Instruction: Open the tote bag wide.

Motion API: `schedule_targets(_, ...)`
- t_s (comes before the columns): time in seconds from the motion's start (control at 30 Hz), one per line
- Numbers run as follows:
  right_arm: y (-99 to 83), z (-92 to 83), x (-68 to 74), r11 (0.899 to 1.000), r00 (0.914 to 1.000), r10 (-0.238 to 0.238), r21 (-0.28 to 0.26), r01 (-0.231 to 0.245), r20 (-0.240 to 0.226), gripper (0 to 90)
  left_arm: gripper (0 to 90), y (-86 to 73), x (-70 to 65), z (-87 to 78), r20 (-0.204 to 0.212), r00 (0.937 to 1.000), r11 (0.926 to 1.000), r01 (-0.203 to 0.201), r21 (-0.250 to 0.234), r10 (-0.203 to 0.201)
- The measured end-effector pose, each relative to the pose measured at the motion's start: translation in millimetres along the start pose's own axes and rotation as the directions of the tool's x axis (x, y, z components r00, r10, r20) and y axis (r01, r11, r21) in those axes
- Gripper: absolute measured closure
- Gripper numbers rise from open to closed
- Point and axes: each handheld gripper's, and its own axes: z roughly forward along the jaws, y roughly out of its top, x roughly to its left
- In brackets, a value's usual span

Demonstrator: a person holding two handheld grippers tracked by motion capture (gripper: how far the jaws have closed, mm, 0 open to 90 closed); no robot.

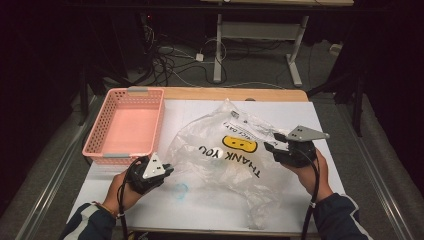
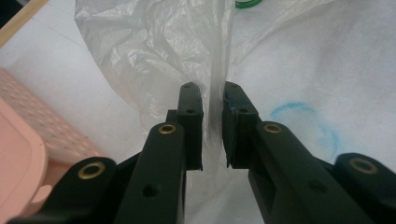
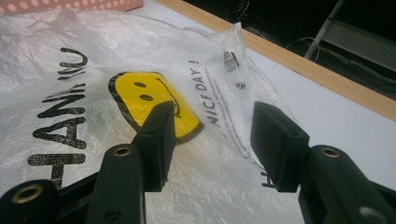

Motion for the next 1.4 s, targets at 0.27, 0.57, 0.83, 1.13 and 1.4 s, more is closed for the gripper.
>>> schedule_targets(0.27,-3.0,-22.5,29.8,0.998,0.9868,-0.047,-0.052,0.039,-0.155,46.7,50.6,-6.0,1.9,-2.3,-0.060,0.9975,0.9993,0.036,-0.007,-0.037)
schedule_targets(0.57,-22.3,-41.8,69.9,0.990,0.9464,-0.136,-0.067,0.121,-0.293,26.5,36.6,-9.3,1.9,10.3,-0.065,0.9956,0.9971,0.070,0.031,-0.067)
schedule_targets(0.83,-43.3,-34.7,83.5,0.974,0.9152,-0.199,0.029,0.223,-0.350,16.0,51.5,-7.3,-2.0,22.8,-0.029,0.9987,0.9962,0.045,0.074,-0.043)
schedule_targets(1.13,-57.8,-12.2,90.2,0.941,0.8846,-0.209,0.162,0.298,-0.417,30.9,73.3,-8.1,0.2,28.0,-0.021,0.9984,0.9946,0.054,0.088,-0.053)
schedule_targets(1.4,-63.5,-2.4,78.7,0.918,0.8839,-0.203,0.232,0.321,-0.421,74.8,78.2,-6.3,0.3,23.8,-0.001,0.9988,0.9967,0.050,0.064,-0.050)
